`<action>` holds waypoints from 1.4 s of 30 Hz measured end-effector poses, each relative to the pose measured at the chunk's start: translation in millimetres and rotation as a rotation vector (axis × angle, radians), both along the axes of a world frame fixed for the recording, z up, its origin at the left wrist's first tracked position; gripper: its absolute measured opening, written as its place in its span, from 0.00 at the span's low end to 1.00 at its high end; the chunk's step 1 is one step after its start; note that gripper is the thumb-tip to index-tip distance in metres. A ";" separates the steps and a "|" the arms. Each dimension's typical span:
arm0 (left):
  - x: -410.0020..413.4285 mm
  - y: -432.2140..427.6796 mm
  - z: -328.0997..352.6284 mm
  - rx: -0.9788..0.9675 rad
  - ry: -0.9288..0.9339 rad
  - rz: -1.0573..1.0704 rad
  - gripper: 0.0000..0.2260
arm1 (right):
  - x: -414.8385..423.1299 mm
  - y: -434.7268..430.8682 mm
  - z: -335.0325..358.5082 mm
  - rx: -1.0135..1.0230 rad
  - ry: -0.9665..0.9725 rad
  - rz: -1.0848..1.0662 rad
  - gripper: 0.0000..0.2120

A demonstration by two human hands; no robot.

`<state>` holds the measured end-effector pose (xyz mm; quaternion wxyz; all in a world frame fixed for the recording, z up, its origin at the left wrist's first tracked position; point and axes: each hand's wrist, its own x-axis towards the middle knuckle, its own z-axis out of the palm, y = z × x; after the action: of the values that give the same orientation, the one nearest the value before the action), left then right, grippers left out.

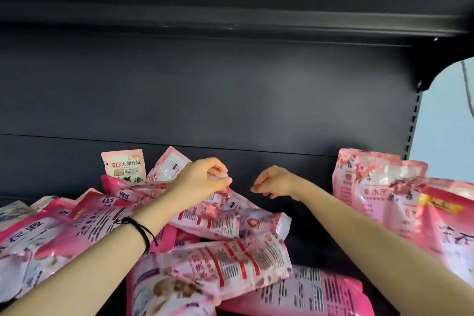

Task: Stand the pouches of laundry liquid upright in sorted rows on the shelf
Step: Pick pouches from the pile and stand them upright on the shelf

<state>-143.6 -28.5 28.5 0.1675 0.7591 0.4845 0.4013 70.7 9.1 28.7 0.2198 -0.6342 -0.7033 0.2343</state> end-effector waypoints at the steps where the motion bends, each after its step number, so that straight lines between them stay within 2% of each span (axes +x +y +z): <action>1: 3.3 2.7 -1.5 -0.016 -0.013 -0.016 0.07 | -2.0 11.6 -5.8 0.005 0.009 -0.003 0.14; 3: 9.5 5.2 -7.8 -0.052 0.017 -0.071 0.09 | -9.7 31.0 -17.3 0.010 -0.072 0.004 0.13; 5: 13.4 7.0 -17.3 -0.071 0.139 -0.119 0.10 | -20.0 44.7 -28.1 0.018 -0.227 -0.001 0.14; 8: 16.5 8.6 -28.7 0.135 0.539 -0.047 0.15 | -34.2 56.3 -37.5 0.060 -0.335 -0.041 0.15; 10: 18.0 8.2 -30.5 0.252 0.653 -0.023 0.16 | -39.6 59.9 -39.5 0.108 -0.385 -0.051 0.12; 13: 17.3 12.0 -29.5 0.267 0.606 -0.048 0.14 | -41.4 64.0 -44.9 0.174 -0.411 -0.045 0.06; 17: 13.4 21.4 -30.5 0.147 0.376 -0.090 0.10 | -41.5 63.8 -61.7 0.199 -0.371 -0.038 0.05; 23: 12.2 23.1 -33.3 0.154 0.356 -0.079 0.08 | -33.4 53.1 -51.8 0.220 -0.378 -0.083 0.10; 25: 11.8 24.7 -31.5 0.122 0.312 -0.060 0.08 | -23.0 50.0 -42.9 0.268 -0.369 -0.121 0.07; 26: 11.8 26.0 -29.8 0.100 0.286 -0.054 0.07 | -15.6 49.9 -38.9 0.300 -0.336 -0.142 0.05; 28: 13.2 28.1 -25.9 0.063 0.252 -0.043 0.07 | 2.4 50.2 -31.1 0.354 -0.187 -0.170 0.09; 31: 20.7 27.7 -18.1 0.041 0.230 -0.022 0.06 | 27.5 41.1 -21.2 0.410 0.194 -0.182 0.14; 33: 31.9 28.1 -13.6 0.005 0.152 -0.035 0.12 | 39.0 30.1 -17.2 0.419 0.441 -0.178 0.13; 35: 49.0 25.3 -10.2 -0.081 -0.045 -0.081 0.19 | 46.4 19.2 -13.3 0.436 0.618 -0.164 0.11; 36: 59.3 24.9 -10.5 -0.171 -0.210 -0.122 0.21 | 48.8 14.4 -11.2 0.453 0.708 -0.155 0.11; 39: 90.4 29.6 -14.0 -0.482 -0.667 -0.166 0.21 | 54.0 3.4 -7.7 0.487 0.953 -0.121 0.11; 40: 98.4 36.1 -17.9 -0.572 -0.730 -0.141 0.21 | 54.9 0.1 -8.6 0.493 1.003 -0.116 0.10; 42: 109.5 45.6 -25.5 -0.699 -0.731 -0.102 0.21 | 55.9 -5.3 -13.8 0.483 1.091 -0.128 0.09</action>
<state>-34.1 17.1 3.0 0.5897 0.4903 0.4616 0.4459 126.5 3.8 14.8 0.7007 -0.3957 -0.4825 0.3459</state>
